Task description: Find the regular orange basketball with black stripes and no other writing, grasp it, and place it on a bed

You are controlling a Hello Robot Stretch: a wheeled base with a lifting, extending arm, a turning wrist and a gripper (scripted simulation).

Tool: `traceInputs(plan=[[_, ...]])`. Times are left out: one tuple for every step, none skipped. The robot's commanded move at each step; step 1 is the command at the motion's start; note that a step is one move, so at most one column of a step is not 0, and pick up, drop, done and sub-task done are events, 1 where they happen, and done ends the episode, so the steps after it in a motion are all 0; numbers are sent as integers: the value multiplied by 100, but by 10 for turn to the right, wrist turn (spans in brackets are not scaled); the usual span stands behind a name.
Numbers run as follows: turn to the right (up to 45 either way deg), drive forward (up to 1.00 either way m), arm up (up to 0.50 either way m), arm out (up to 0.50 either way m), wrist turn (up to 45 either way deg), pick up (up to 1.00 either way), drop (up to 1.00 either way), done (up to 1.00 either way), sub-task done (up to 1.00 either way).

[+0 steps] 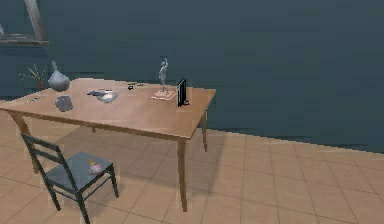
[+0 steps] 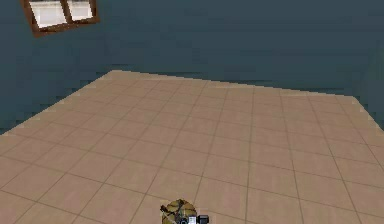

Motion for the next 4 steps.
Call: traceInputs(plan=[[0,0,-30,0,0,0,0,0,0],[0,0,0,0,0,100,0,0,0],[0,0,10,0,0,0,0,0,0],[0,0,50,0,0,0,0,0,0]])
